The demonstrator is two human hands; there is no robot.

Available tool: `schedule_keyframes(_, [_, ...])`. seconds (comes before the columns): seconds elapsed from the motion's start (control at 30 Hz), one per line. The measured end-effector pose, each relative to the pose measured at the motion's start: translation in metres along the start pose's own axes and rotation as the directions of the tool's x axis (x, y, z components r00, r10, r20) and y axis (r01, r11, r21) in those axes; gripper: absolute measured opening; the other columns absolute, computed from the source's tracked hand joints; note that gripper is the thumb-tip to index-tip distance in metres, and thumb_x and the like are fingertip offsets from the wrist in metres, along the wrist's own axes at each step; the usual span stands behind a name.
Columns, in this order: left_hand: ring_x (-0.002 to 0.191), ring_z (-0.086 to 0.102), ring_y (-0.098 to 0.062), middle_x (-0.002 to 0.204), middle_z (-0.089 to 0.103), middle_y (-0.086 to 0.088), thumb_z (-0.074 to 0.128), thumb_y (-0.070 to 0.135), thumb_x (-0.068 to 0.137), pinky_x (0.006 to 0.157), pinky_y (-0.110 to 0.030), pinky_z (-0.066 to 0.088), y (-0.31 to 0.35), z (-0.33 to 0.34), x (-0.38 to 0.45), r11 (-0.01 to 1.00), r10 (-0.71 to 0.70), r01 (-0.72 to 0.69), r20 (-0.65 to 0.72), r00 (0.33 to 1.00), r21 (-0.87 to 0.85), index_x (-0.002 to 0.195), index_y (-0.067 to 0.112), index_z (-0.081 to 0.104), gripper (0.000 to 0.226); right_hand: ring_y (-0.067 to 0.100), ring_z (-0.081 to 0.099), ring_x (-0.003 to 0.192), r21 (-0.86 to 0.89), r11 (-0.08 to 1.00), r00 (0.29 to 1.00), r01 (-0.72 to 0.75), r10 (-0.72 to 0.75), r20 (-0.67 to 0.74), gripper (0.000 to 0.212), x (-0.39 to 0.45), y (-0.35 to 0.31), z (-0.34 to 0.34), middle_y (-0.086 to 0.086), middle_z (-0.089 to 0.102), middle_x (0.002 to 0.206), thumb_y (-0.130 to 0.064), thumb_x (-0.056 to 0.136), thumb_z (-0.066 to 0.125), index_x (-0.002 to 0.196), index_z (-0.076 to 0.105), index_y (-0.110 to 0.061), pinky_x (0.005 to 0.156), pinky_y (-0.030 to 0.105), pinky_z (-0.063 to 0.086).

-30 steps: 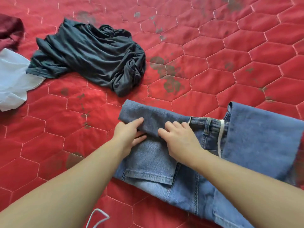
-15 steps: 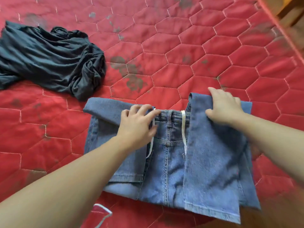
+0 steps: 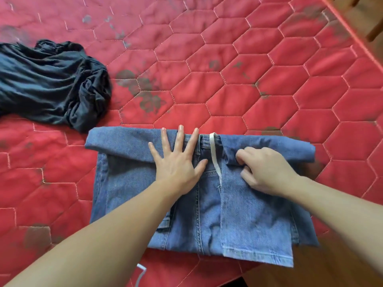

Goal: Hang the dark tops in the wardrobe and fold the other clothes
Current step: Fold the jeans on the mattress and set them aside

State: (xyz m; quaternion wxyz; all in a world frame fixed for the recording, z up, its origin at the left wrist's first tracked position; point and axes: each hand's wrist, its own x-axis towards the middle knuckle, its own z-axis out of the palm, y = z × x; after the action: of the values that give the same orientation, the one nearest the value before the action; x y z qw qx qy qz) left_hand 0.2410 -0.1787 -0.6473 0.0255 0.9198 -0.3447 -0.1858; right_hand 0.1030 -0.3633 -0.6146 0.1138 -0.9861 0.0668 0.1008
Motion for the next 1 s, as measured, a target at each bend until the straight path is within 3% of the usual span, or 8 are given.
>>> schedule_keyframes(0.1, [0.148,-0.018,-0.029,0.163,-0.008,0.011,0.019,0.076,0.083,0.105,-0.075,-0.004,0.013,-0.003,0.001,0.993,0.109,-0.110,-0.046,0.993,-0.036,0.145,0.056,-0.014,0.073,0.032,0.056,0.075,0.205,0.957,0.978,-0.206,0.207,0.020,0.023,0.016,0.004,0.006,-0.003,0.057,0.072,-0.036,0.092,0.039,0.075,0.043,-0.021,0.062,0.036,0.034])
schedule_keyframes(0.3, [0.146,-0.022,-0.033,0.160,-0.021,0.011,0.006,0.079,0.082,0.098,-0.082,-0.005,0.039,0.002,0.010,0.971,0.233,-0.236,0.065,0.970,0.029,0.138,0.065,-0.014,0.062,0.013,0.055,0.064,0.570,0.718,0.883,-0.398,0.469,0.026,0.011,0.022,0.009,0.002,-0.008,0.055,0.060,-0.023,0.090,0.059,0.081,0.052,-0.023,0.065,0.033,0.041])
schedule_keyframes(0.43, [0.145,-0.022,-0.036,0.160,-0.019,0.009,0.003,0.080,0.080,0.094,-0.083,-0.007,0.039,0.006,0.012,0.965,0.238,-0.247,0.104,0.966,0.088,0.138,0.065,-0.016,0.062,0.032,0.054,0.099,0.196,0.758,0.738,-0.622,0.651,-0.179,0.037,0.002,0.037,-0.006,0.002,0.054,0.099,-0.047,0.076,0.071,0.104,0.056,-0.026,0.085,0.045,0.043])
schedule_keyframes(0.57, [0.146,-0.022,-0.035,0.161,-0.018,0.009,0.004,0.084,0.079,0.095,-0.082,-0.010,0.040,0.004,0.011,0.967,0.227,-0.239,0.123,0.966,0.089,0.138,0.065,-0.016,0.065,0.032,0.050,0.118,0.339,0.422,0.491,-0.841,0.858,0.152,0.082,-0.015,0.053,-0.015,0.008,0.053,0.124,-0.067,0.060,0.076,0.124,0.049,-0.024,0.093,0.041,0.040])
schedule_keyframes(0.67, [0.146,-0.024,-0.031,0.162,-0.015,0.011,0.001,0.086,0.074,0.096,-0.079,-0.015,0.041,-0.002,0.010,0.978,0.205,-0.210,0.174,0.963,0.011,0.138,0.067,-0.011,0.068,0.022,0.068,0.088,0.767,-0.010,0.488,-0.641,0.766,0.418,0.045,-0.011,0.052,-0.025,0.009,0.072,0.101,-0.031,0.072,0.083,0.108,0.067,-0.009,0.071,0.028,0.049])
schedule_keyframes(0.77, [0.148,-0.019,-0.023,0.163,0.000,0.014,0.008,0.084,0.078,0.099,-0.072,-0.022,0.047,-0.019,0.015,0.972,0.113,-0.050,0.272,0.956,-0.231,0.138,0.068,0.016,0.063,0.027,0.071,0.081,0.782,-0.337,0.510,-0.524,0.612,0.605,0.035,-0.012,0.039,-0.046,0.016,0.073,0.098,-0.017,0.078,0.076,0.109,0.069,-0.002,0.067,0.033,0.056])
schedule_keyframes(0.87, [0.150,0.007,-0.015,0.157,0.029,0.016,0.029,0.068,0.093,0.112,-0.063,-0.017,0.049,-0.051,0.028,0.738,0.017,0.242,0.375,0.927,-0.629,0.120,0.054,0.059,0.043,0.031,0.073,0.083,0.805,-0.388,0.638,-0.449,0.492,0.593,0.031,0.000,0.006,-0.071,0.019,0.073,0.098,-0.018,0.081,0.069,0.106,0.069,0.001,0.065,0.036,0.060])
schedule_keyframes(1.0, [0.105,0.068,-0.017,0.107,0.074,-0.001,0.056,0.042,0.091,0.098,-0.038,0.049,0.015,-0.082,0.017,0.058,0.081,0.401,0.405,0.911,-0.914,0.094,0.024,0.077,0.029,0.030,0.070,0.074,0.880,-0.304,0.707,-0.364,0.525,0.473,0.017,0.052,-0.079,-0.083,0.015,0.071,0.083,-0.016,0.082,0.067,0.092,0.069,-0.002,0.076,0.043,0.055])
